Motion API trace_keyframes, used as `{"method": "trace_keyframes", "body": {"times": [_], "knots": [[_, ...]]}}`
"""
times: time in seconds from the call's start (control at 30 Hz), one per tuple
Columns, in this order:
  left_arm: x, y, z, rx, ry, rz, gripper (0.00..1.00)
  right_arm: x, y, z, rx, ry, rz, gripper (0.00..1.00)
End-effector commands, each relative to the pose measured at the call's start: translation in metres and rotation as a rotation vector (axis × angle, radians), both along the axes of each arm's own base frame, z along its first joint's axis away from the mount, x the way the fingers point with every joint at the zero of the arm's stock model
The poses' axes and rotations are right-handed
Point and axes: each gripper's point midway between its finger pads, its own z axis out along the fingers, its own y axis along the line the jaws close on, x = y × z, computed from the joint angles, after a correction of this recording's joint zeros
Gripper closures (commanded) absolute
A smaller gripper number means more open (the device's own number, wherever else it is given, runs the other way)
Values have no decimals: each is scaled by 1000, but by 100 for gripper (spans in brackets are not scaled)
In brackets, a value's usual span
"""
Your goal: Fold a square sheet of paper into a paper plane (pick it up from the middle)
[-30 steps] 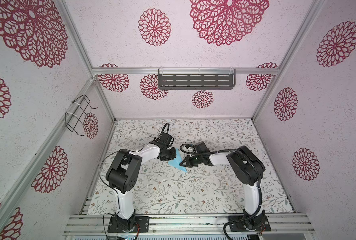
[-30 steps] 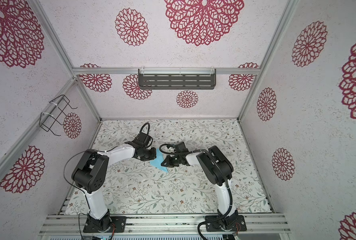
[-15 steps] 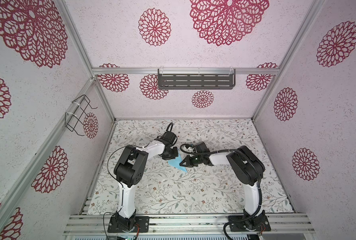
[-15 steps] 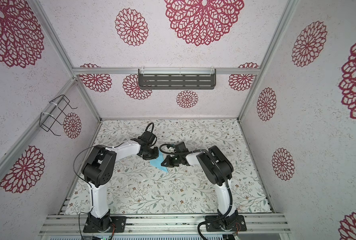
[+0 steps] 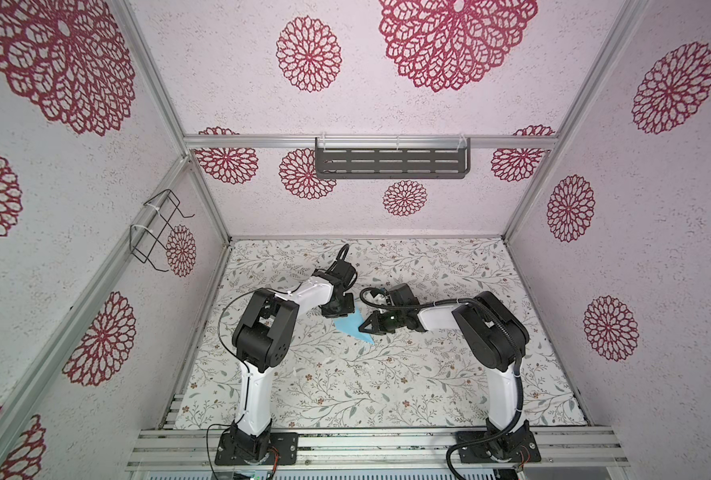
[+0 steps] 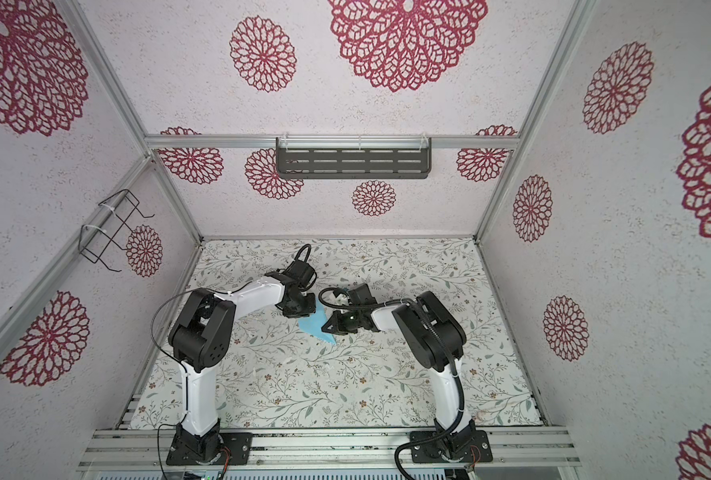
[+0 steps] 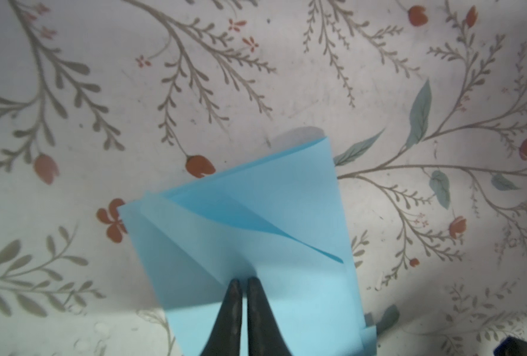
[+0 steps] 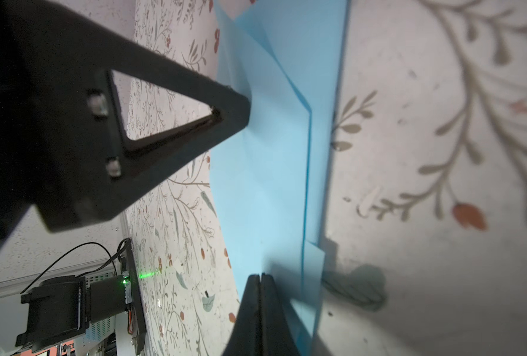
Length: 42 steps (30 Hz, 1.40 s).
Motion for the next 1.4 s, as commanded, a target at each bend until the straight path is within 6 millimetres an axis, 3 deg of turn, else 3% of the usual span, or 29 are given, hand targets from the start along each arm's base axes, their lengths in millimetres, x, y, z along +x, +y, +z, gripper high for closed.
{"method": "trace_keyframes", "body": {"times": [0.0, 0.47, 0.6, 0.77, 0.9, 1.07, 1.2, 1.37], "knots": [[-2, 30, -23, 106, 48, 23, 89, -17, -29, -47, -157, 116, -58, 98], [20, 66, -45, 169, 84, 59, 90, -18, -30, -48, -158, 115, -57, 98], [16, 86, -57, 216, 141, 102, 90, -18, -33, -47, -170, 102, -64, 98], [21, 102, -52, 222, 142, 130, 90, -17, -32, -45, -167, 97, -62, 98], [46, 103, -23, 211, 75, 141, 89, -12, -28, -34, -151, 67, -56, 96], [67, 88, 49, 90, -76, 188, 79, -1, -14, 2, -72, -2, -37, 93], [53, 79, 93, -60, -182, 252, 66, 9, 0, 49, 42, -81, -19, 92], [23, 75, 105, -208, -235, 318, 54, 17, 3, 89, 88, -200, -16, 86]]}}
